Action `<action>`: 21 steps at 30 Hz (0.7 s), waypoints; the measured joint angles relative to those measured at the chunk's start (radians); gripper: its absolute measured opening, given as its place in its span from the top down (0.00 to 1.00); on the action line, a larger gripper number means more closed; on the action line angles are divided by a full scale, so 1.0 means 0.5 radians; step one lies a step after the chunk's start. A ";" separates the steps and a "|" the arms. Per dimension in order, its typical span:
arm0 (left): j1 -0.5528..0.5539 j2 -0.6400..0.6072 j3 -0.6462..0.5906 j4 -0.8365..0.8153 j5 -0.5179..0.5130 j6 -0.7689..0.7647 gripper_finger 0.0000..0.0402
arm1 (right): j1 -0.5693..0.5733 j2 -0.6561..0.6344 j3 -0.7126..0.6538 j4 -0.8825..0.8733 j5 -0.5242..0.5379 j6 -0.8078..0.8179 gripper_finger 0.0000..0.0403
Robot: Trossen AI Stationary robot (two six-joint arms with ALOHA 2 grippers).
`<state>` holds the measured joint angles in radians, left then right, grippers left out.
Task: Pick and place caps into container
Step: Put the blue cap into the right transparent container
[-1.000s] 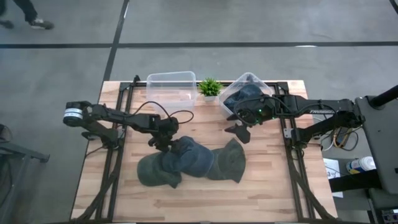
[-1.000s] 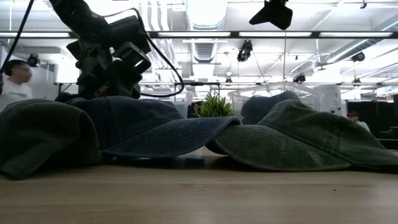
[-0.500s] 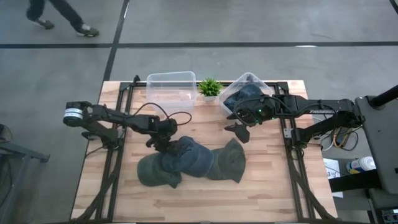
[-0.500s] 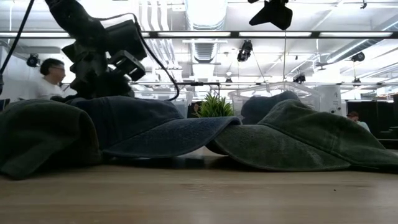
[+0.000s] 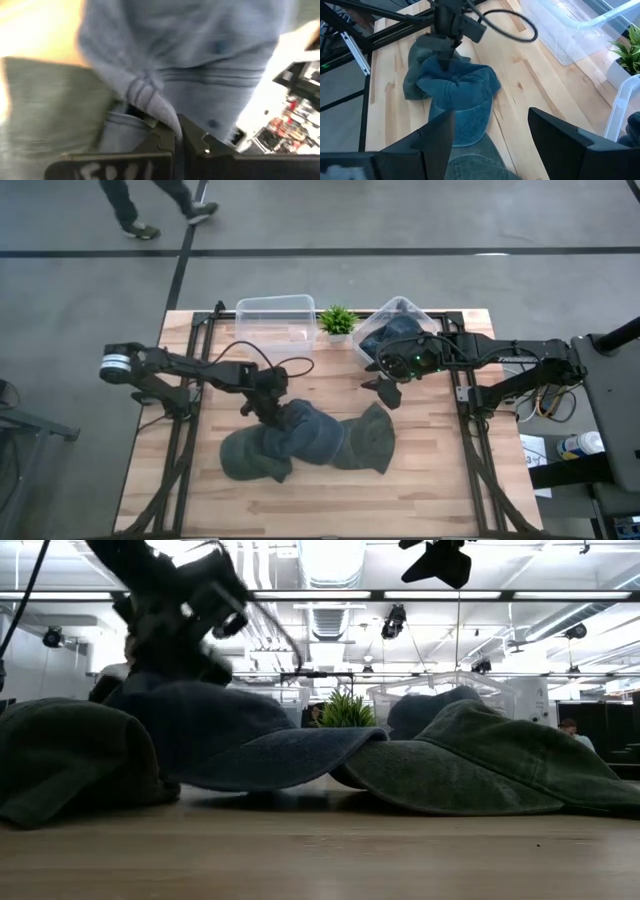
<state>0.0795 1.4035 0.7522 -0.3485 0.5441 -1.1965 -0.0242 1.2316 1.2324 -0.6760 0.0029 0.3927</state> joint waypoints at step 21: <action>0.003 -0.481 0.385 0.072 -0.406 0.122 1.00 | 0.001 -0.107 0.005 0.058 -0.080 -0.169 0.33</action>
<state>0.0811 1.1629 0.9447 -0.3126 0.3412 -1.1355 -0.0239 1.1782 1.2346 -0.6473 -0.0372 0.3083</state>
